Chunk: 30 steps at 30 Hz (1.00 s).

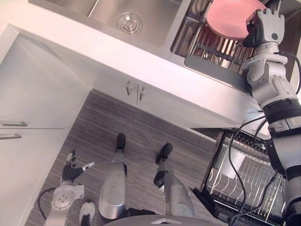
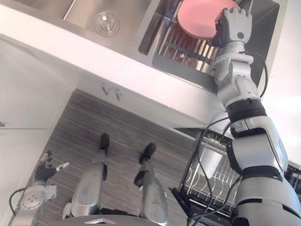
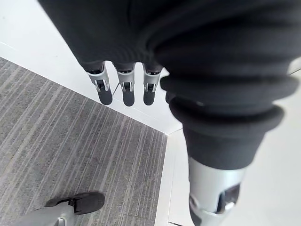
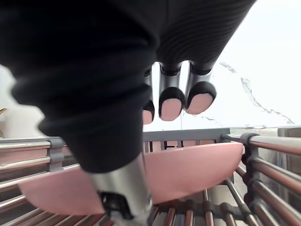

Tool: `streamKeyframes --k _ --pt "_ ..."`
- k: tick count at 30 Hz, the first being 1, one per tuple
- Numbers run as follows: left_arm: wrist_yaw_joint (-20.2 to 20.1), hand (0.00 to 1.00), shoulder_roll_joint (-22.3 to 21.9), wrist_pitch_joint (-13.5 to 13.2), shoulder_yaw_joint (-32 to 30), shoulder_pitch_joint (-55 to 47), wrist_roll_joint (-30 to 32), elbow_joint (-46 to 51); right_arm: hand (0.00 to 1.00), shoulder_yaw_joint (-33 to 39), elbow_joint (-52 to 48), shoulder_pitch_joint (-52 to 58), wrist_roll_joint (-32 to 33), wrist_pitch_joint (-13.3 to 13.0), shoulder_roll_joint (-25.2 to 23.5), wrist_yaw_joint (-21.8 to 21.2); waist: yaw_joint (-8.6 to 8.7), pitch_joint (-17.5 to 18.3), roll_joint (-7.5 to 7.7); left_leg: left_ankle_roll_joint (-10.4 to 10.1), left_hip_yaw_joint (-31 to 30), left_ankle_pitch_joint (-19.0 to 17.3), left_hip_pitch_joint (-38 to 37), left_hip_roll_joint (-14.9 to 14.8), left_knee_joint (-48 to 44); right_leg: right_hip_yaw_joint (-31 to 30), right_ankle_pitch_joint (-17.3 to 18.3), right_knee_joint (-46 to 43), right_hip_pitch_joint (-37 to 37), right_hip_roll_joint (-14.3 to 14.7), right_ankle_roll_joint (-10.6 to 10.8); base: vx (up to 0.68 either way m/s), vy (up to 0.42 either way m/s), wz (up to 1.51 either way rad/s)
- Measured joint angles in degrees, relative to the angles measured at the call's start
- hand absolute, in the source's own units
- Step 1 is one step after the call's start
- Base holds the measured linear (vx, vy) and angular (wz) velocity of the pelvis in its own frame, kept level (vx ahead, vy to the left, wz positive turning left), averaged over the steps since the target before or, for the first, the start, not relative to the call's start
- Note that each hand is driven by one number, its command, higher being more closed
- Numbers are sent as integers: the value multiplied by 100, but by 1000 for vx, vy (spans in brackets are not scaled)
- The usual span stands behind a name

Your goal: Walk over to the sink, pick up the cup, carry it to the dishwasher, place the cup inside the dishwasher, then close the dishwasher door

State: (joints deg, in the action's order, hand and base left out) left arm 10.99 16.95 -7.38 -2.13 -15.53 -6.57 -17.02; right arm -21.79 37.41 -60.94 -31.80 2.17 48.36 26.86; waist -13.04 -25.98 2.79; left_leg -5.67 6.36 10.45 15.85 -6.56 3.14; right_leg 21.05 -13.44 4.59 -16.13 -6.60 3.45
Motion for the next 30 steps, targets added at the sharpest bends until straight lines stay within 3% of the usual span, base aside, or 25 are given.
streamKeyframes --k 17,20,22,23,25,30 --pt "38 0 -31 1 -1 1 5 78 100 343 -551 463 48 -352 -75 779 137 7 5 66 102 21 -285 -1 122 -38 -30 1 192 10 -54 2 -1 -2" --pt "105 0 -57 0 -1 8 8 68 100 786 -780 661 104 -370 -144 1451 149 8 5 65 99 20 -294 3 125 -53 -23 1 206 4 -49 0 0 0" --pt "136 0 -140 -3 2 4 21 49 100 1624 -1019 594 305 -312 -246 2181 136 57 -12 71 96 24 -298 5 126 -61 -25 1 211 1 -49 0 0 0" --pt "136 0 -155 -3 9 -1 33 19 0 1743 -1026 545 347 -301 -245 2298 136 98 -5 71 95 24 -297 5 127 -62 -25 1 211 1 -50 0 0 0" --pt "156 0 -186 -16 62 -2 96 -77 0 1866 -1101 406 582 -239 -247 2605 138 270 -4 65 98 21 -349 2 127 -81 -27 1 256 4 -54 15 2 0" --pt "262 0 -257 -83 119 9 119 -274 0 1890 -1191 333 1156 -253 -320 2888 145 312 -2 65 152 -28 -495 7 161 -135 -3 1 366 -6 -35 -1 3 -6"
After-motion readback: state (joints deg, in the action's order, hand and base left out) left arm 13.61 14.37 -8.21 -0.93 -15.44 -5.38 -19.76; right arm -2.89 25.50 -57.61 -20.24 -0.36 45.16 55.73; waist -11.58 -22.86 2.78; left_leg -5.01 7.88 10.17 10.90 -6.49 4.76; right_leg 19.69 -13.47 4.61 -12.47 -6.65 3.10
